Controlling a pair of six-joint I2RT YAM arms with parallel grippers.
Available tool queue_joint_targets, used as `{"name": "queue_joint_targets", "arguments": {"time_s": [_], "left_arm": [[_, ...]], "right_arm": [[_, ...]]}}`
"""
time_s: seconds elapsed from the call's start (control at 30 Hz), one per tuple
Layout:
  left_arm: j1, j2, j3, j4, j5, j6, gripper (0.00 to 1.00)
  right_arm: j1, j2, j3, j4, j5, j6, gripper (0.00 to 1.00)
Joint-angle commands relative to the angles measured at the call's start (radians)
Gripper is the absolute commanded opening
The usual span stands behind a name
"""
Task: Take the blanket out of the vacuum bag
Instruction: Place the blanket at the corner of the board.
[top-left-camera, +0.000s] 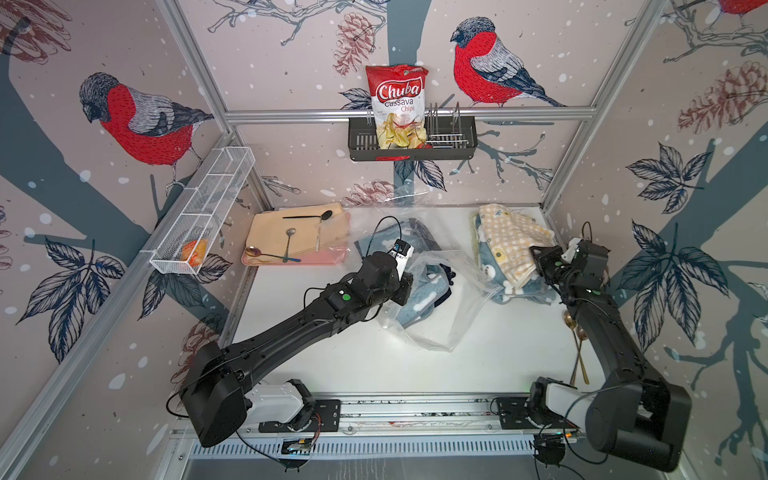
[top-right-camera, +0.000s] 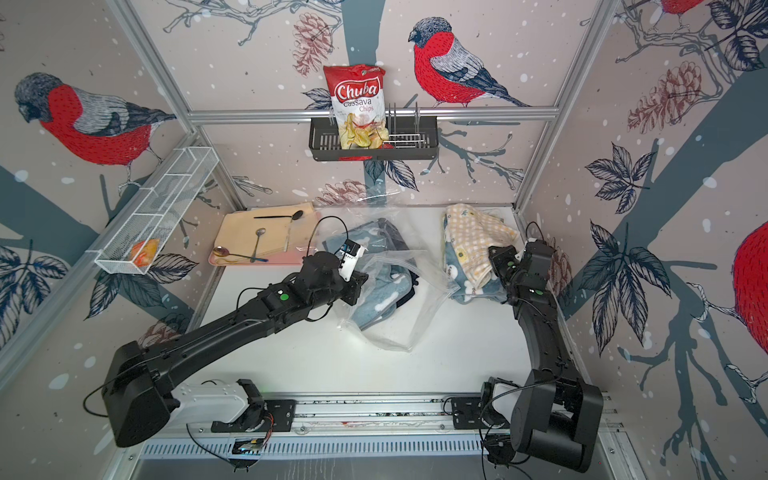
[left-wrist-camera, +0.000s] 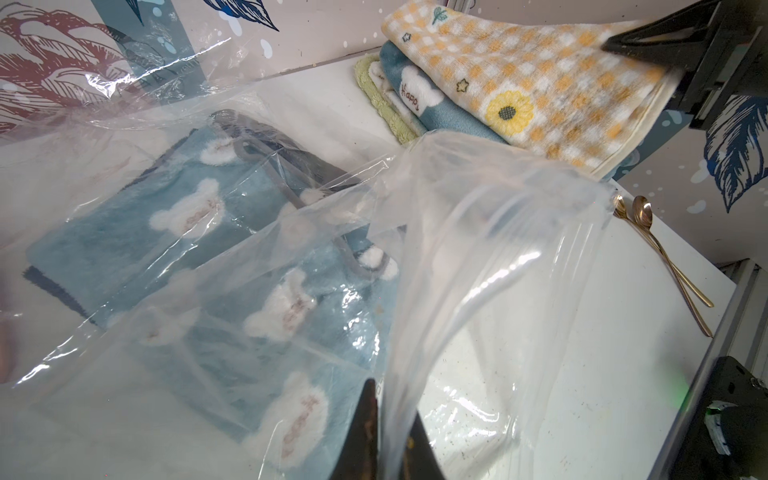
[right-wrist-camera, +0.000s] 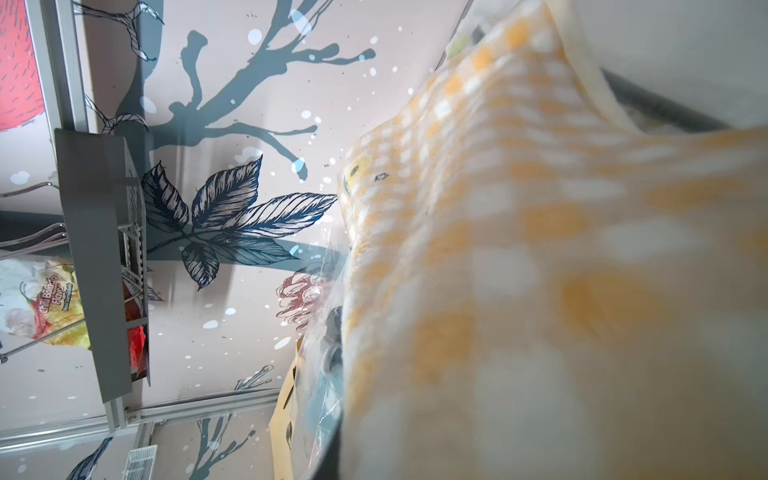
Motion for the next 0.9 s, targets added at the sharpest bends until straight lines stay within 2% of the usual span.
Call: {"name": "queue_joint_targets", "arguments": {"time_s": [0.0,0.13,0.23,0.33,0.43,0.5,0.57,0.63,0.77,0.8,0.87], "left_arm": [[0.003,-0.013,-0.005,0.013,0.008,-0.009,0.13],[0.002,-0.022,-0.006,0.014,0.012,-0.012,0.17],[0.002,-0.025,-0.007,0.019,0.017,-0.017,0.20],[0.002,-0.025,-0.005,0.016,0.017,-0.019,0.20],[0.002,-0.027,-0.007,0.020,0.016,-0.019,0.19],[0.002,-0.024,-0.007,0.020,0.013,-0.019,0.18],[0.002,-0.023,-0.009,0.019,0.006,-0.017,0.16],[0.002,-0.022,-0.006,0.013,-0.004,-0.015,0.15],[0.002,-0.028,-0.013,0.016,-0.024,-0.011,0.14],[0.002,-0.028,-0.013,0.016,-0.026,-0.010,0.14],[0.002,-0.026,-0.017,0.020,-0.023,-0.009,0.14]], "right_arm": [[-0.029,-0.040,-0.025,-0.088,0.029,-0.040,0.53],[-0.065,-0.192,-0.071,-0.215,0.050,-0.096,0.73],[-0.056,-0.338,-0.106,-0.319,0.064,-0.103,0.78],[-0.023,-0.450,-0.113,-0.407,0.084,-0.111,0.77],[0.087,-0.472,-0.067,-0.425,0.150,-0.121,0.67],[0.243,-0.397,0.025,-0.456,0.284,-0.162,0.56],[0.436,-0.256,0.145,-0.501,0.468,-0.235,0.52],[0.553,-0.089,0.273,-0.585,0.628,-0.302,0.44],[0.594,0.200,0.474,-0.740,0.796,-0.401,0.37],[0.599,0.238,0.497,-0.754,0.834,-0.416,0.38],[0.602,0.305,0.528,-0.772,0.888,-0.447,0.48]]}}
